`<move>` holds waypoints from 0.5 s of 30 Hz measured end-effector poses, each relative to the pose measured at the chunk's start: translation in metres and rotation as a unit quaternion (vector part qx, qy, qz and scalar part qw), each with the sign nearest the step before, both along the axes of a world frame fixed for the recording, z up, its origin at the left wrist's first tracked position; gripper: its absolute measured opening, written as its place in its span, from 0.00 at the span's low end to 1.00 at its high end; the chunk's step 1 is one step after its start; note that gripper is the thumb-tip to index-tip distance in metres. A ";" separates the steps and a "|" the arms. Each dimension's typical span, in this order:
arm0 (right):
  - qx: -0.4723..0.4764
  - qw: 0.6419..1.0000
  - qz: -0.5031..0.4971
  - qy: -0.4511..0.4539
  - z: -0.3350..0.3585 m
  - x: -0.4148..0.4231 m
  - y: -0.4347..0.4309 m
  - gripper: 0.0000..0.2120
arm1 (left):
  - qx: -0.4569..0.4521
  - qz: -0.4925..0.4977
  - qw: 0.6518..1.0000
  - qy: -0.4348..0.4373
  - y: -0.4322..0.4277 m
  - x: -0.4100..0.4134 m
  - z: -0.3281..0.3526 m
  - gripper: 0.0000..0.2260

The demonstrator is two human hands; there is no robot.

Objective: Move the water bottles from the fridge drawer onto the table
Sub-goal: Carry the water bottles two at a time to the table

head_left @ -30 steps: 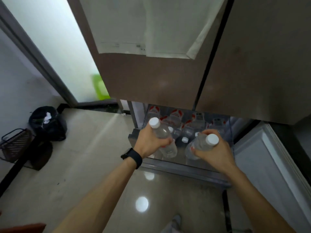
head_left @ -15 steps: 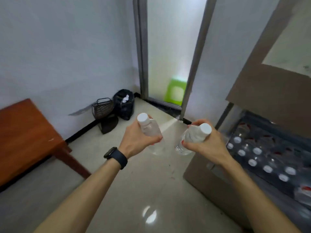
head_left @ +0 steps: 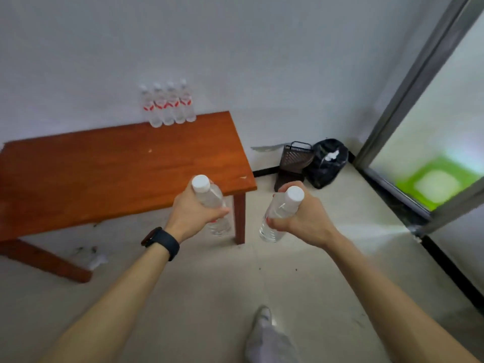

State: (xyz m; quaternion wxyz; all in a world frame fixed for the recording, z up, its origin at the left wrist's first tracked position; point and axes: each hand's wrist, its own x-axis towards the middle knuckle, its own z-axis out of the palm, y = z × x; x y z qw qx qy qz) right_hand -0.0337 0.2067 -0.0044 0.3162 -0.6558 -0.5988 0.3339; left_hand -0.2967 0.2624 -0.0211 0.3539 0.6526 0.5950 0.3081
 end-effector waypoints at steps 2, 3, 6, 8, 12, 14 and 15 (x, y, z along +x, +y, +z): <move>-0.007 0.999 0.031 0.003 -0.006 -0.030 0.038 0.27 | -0.014 0.032 0.999 0.010 0.018 -0.033 -0.005 0.25; -0.012 0.999 0.047 0.004 -0.010 -0.044 0.059 0.27 | -0.020 0.046 0.999 0.016 0.029 -0.049 -0.008 0.25; -0.025 0.995 0.093 0.000 -0.024 -0.088 0.124 0.30 | -0.030 0.084 0.995 0.043 0.068 -0.094 -0.018 0.26; -0.024 0.992 0.121 -0.003 -0.028 -0.118 0.169 0.30 | -0.038 0.108 0.992 0.056 0.097 -0.123 -0.022 0.27; -0.034 0.987 0.157 0.001 -0.029 -0.176 0.253 0.32 | -0.055 0.144 0.985 0.074 0.163 -0.177 -0.022 0.28; -0.035 0.985 0.172 0.001 -0.029 -0.204 0.294 0.33 | -0.061 0.163 0.982 0.075 0.198 -0.202 -0.021 0.25; -0.037 0.983 0.180 0.001 -0.028 -0.217 0.312 0.33 | -0.063 0.170 0.981 0.074 0.214 -0.213 -0.020 0.23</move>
